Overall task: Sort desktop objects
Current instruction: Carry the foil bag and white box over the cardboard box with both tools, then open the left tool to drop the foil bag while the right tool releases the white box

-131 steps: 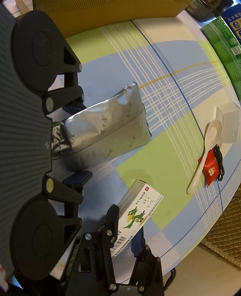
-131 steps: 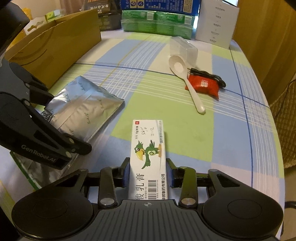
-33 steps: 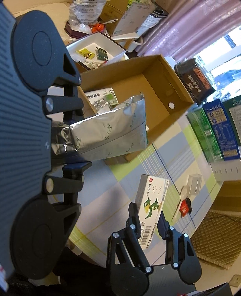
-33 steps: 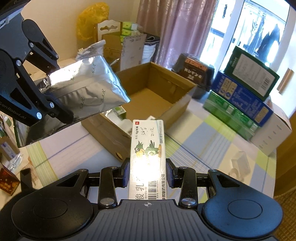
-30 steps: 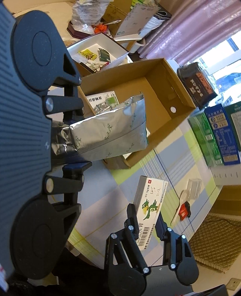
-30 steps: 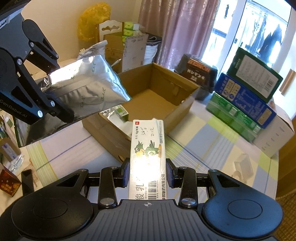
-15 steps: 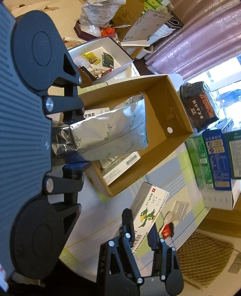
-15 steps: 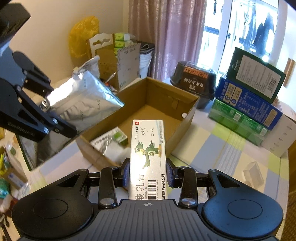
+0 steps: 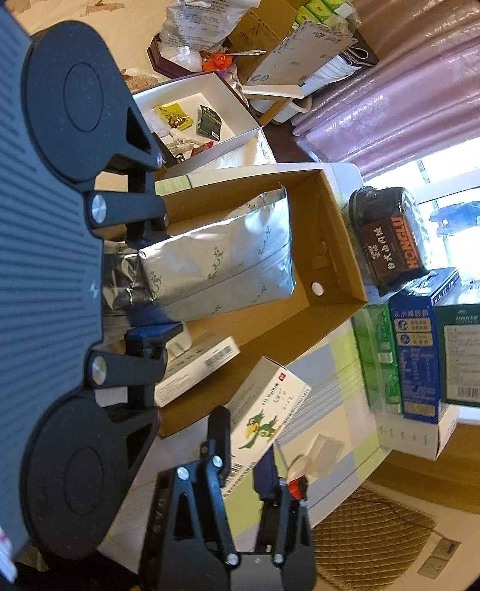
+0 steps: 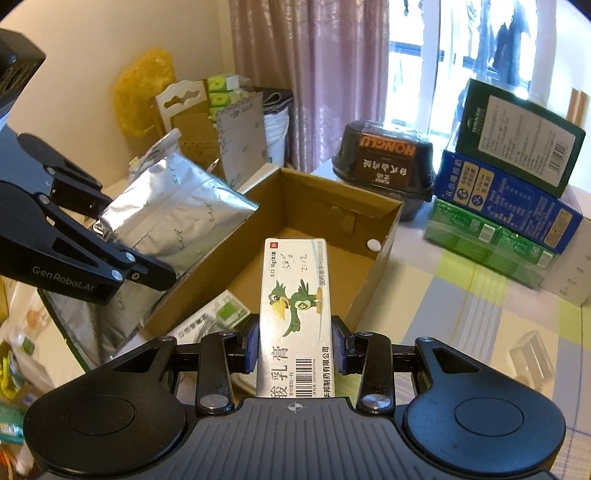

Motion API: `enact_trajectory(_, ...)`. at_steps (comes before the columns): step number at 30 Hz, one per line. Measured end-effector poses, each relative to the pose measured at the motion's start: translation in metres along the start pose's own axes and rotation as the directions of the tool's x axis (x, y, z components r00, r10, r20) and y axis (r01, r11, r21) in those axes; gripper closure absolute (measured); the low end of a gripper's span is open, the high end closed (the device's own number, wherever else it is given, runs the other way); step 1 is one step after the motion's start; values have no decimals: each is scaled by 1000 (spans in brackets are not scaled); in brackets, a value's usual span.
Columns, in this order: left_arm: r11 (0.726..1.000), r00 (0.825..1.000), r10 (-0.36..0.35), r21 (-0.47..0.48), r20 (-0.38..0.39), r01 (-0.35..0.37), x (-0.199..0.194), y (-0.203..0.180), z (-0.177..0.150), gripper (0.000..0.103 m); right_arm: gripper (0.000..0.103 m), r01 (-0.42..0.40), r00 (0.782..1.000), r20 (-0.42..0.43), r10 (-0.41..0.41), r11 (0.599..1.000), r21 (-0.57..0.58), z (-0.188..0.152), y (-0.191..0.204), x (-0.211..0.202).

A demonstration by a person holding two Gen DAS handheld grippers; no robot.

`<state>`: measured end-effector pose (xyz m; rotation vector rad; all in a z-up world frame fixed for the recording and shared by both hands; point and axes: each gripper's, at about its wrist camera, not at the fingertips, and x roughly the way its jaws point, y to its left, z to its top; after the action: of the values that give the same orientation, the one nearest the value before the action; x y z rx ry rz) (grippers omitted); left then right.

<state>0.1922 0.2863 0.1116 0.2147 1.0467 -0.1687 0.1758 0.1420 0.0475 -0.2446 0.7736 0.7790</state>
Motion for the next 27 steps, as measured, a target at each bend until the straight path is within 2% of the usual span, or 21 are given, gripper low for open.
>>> enact_trajectory(10, 999, 1000, -12, -41, 1, 12, 28, 15, 15, 71, 67, -5, 1000, -9, 5, 998, 61, 8, -10, 30)
enact_trajectory(27, 997, 1000, -17, -70, -24, 15, 69, 27, 21, 71, 67, -13, 1000, -16, 15, 992, 128, 10, -22, 62)
